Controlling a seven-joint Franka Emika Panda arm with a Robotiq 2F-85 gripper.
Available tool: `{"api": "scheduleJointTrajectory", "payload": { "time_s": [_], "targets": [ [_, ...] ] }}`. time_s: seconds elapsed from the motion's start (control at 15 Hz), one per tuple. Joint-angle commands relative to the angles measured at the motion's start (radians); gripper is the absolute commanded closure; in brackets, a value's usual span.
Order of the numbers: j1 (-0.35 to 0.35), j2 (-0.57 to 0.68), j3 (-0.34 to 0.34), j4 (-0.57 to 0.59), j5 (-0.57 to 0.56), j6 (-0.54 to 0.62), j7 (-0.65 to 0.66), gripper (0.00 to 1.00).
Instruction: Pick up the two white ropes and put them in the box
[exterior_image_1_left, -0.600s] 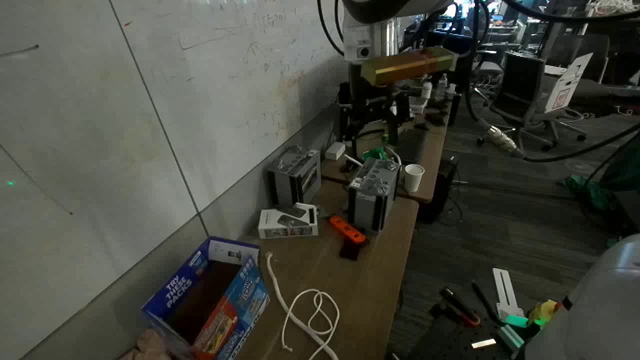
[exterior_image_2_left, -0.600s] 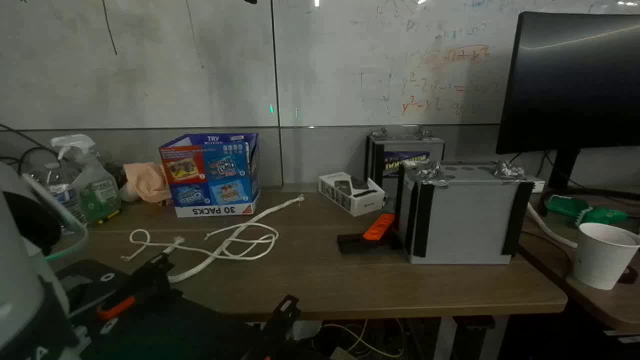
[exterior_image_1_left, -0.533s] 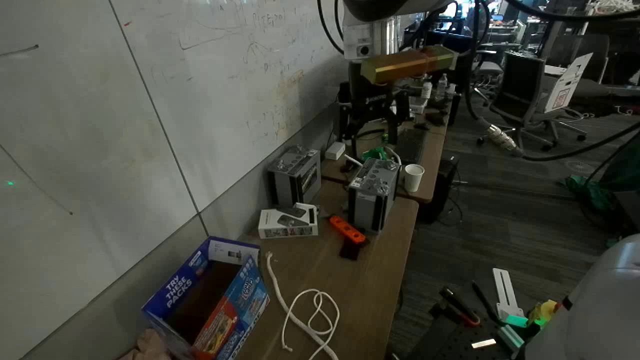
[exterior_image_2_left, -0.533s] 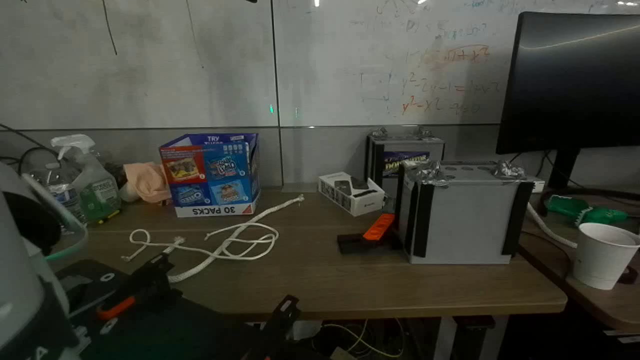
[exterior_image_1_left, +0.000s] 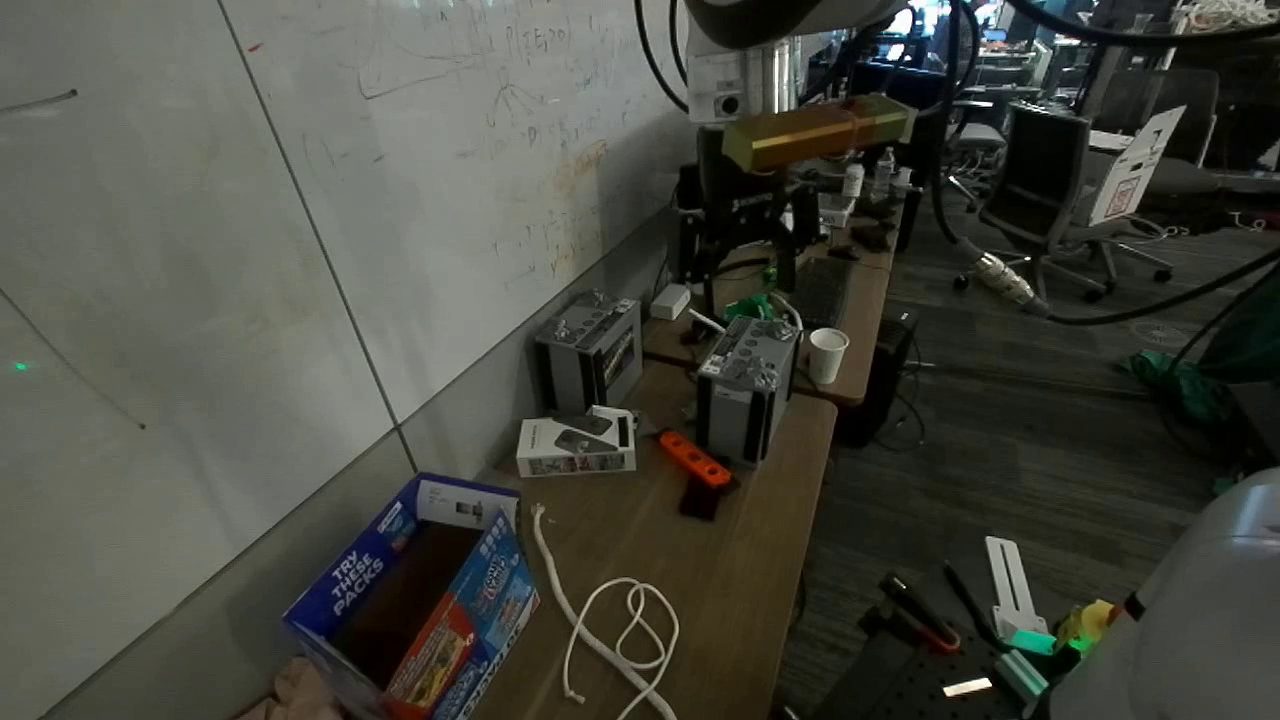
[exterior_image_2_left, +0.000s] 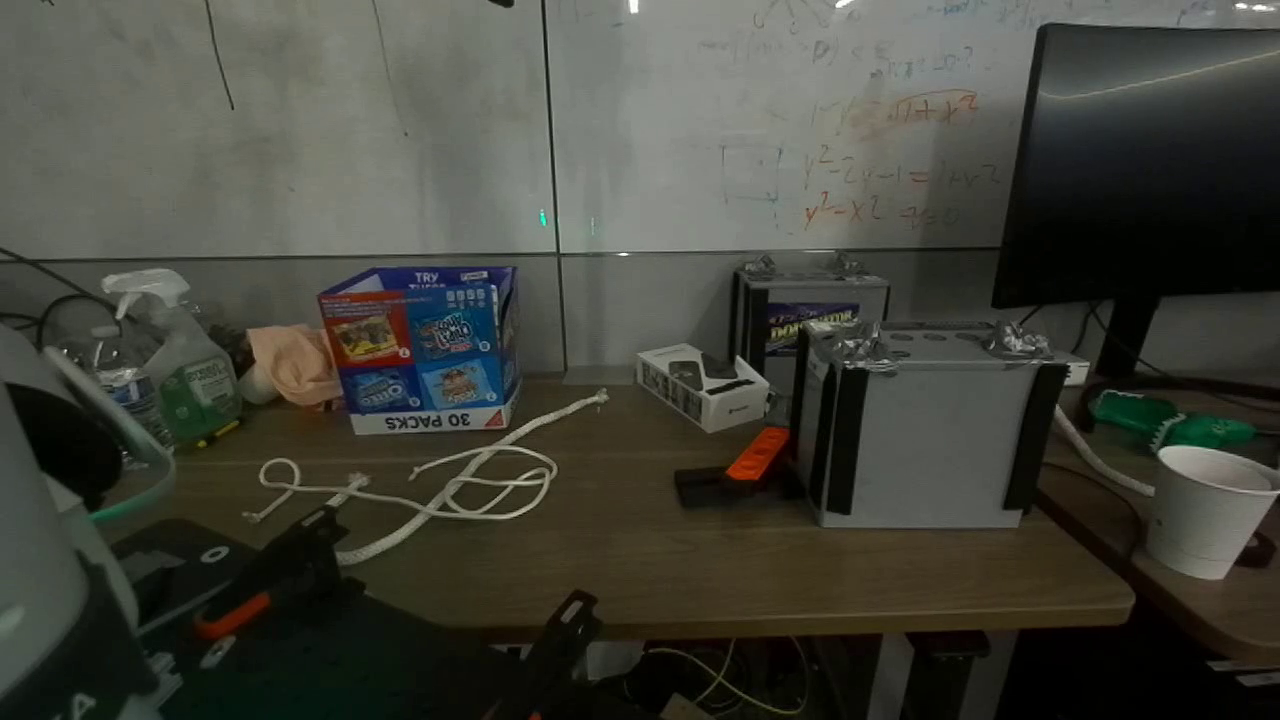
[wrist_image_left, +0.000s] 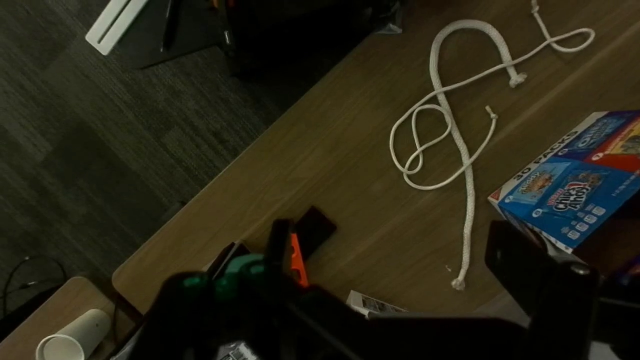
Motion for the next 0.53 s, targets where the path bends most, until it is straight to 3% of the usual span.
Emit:
{"api": "scheduleJointTrajectory", "payload": {
  "time_s": [0.0,0.47],
  "targets": [
    [0.010,0.002,-0.003,-0.075,0.003,0.102,-0.016,0.00],
    [0.025,0.123,0.007,-0.273,0.019,0.510,0.007,0.00]
  ]
}}
